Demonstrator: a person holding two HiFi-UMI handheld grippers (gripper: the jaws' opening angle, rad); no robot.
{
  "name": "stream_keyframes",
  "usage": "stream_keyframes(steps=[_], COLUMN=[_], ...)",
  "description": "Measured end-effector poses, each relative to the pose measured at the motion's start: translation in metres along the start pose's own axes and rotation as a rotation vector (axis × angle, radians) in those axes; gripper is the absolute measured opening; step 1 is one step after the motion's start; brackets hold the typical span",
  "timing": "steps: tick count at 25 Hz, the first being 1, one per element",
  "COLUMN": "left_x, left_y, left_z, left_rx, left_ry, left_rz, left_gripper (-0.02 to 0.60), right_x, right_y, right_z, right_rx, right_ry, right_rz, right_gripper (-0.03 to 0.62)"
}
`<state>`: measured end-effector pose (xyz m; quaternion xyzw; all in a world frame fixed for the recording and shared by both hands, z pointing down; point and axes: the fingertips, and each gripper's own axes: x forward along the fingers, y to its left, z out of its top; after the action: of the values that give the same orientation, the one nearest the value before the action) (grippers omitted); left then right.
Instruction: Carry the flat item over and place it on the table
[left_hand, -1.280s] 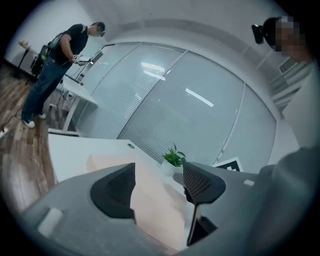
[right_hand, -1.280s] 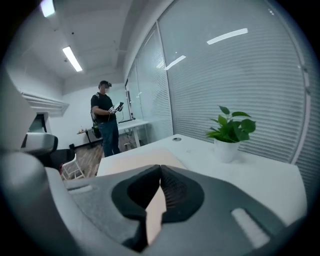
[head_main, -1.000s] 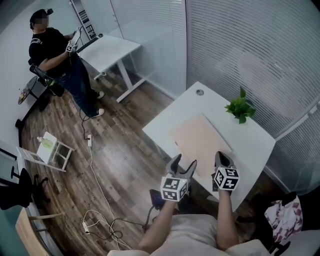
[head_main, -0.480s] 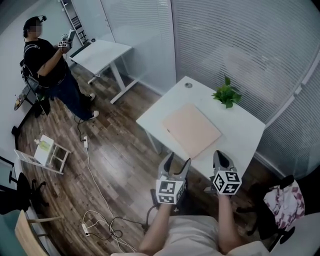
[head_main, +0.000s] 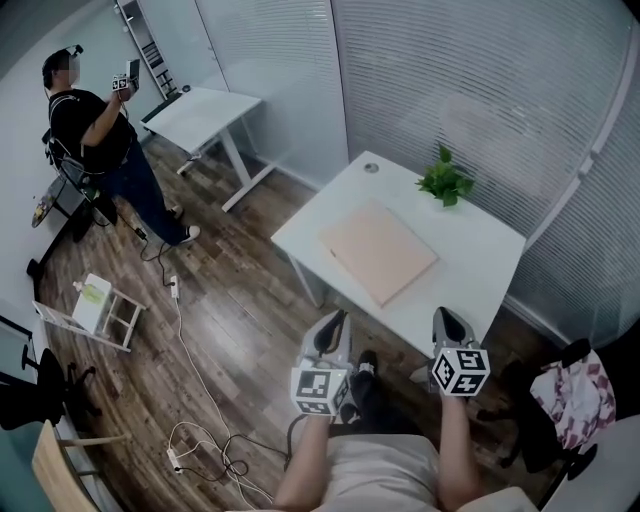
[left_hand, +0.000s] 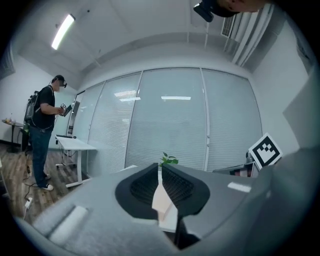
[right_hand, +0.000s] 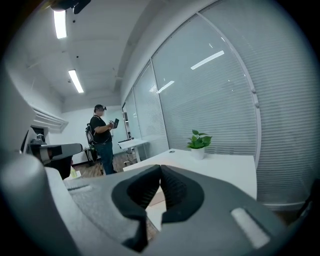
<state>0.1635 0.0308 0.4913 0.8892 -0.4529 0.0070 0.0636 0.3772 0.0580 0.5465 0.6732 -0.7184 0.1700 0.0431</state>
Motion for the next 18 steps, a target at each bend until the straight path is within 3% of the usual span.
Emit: stream_keyframes(steps=[2, 6, 10, 18], left_x=[-0.007, -0.011, -0.020, -0.026], left_y=[0.005, 0.007, 0.018, 0.036], left_z=[0.009, 0.015, 0.021, 0.033], left_rx=[-0.016, -0.025, 0.053, 0.039], left_ry=[-0.009, 0.007, 0.012, 0.012], left_rz=[-0.007, -0.057, -0.027, -0.073], left_gripper=[0.008, 0.008, 0.008, 0.008], right_x=[-0.004, -0.010, -0.016, -0.018], right_y=[0.004, 0.009, 0.011, 0.010], right_z=[0.001, 0.003, 0.006, 0.013], right_rx=[-0.017, -0.039, -0.058, -0.069], right_ry=[0.008, 0.009, 0.009, 0.007], right_rz=[0.005, 0.022, 0.040, 0.049], right_gripper=[0.002, 0.002, 0.002, 0.002])
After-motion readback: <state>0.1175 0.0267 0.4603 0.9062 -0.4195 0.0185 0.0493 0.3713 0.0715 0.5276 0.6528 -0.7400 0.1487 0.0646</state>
